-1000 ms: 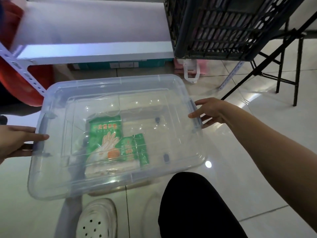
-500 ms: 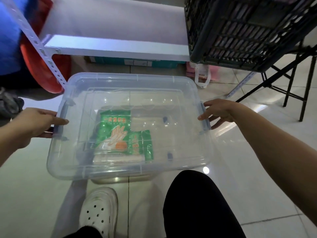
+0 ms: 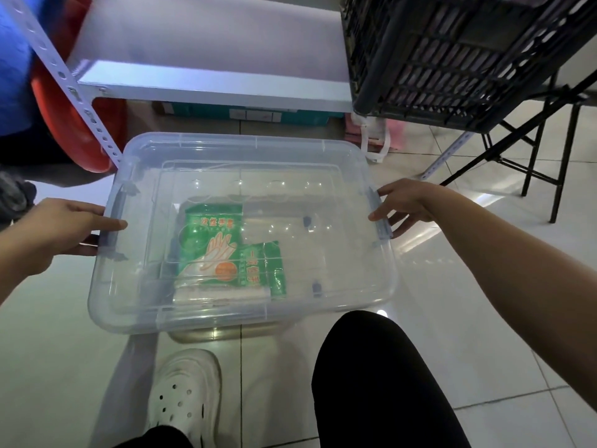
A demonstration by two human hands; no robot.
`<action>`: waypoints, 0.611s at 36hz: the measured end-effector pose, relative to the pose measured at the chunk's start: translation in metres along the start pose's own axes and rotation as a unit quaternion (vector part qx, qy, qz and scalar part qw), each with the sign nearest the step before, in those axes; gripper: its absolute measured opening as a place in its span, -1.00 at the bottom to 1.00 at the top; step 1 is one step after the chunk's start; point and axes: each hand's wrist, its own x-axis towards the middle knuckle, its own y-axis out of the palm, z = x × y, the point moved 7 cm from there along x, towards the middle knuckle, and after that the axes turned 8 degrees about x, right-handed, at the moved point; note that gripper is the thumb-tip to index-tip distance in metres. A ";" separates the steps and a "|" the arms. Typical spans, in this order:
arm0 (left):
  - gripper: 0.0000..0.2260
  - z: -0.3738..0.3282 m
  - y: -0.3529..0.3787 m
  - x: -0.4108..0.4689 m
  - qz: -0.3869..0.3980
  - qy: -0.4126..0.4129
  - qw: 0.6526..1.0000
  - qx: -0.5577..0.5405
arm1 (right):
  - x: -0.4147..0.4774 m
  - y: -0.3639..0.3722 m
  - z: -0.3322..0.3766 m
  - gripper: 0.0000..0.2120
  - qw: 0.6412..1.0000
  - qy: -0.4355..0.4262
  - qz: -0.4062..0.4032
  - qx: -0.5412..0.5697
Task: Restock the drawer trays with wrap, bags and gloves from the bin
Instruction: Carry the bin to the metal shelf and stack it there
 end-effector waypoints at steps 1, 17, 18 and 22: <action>-0.65 0.001 0.000 0.003 0.002 -0.005 1.000 0.002 | 0.000 0.000 0.001 -0.39 1.000 0.001 -0.001 -0.001; -0.75 -0.013 0.004 -0.020 -0.030 -0.015 0.999 0.019 | 0.000 0.005 0.006 -0.48 0.999 0.026 -0.025 -0.011; -0.80 -0.019 0.005 -0.028 -0.040 -0.008 0.999 0.021 | -0.002 0.006 0.006 -0.47 0.999 0.023 -0.030 -0.005; -0.71 -0.032 0.015 -0.060 -0.041 0.016 0.999 0.014 | -0.015 0.008 -0.005 -0.35 0.995 -0.017 -0.079 0.059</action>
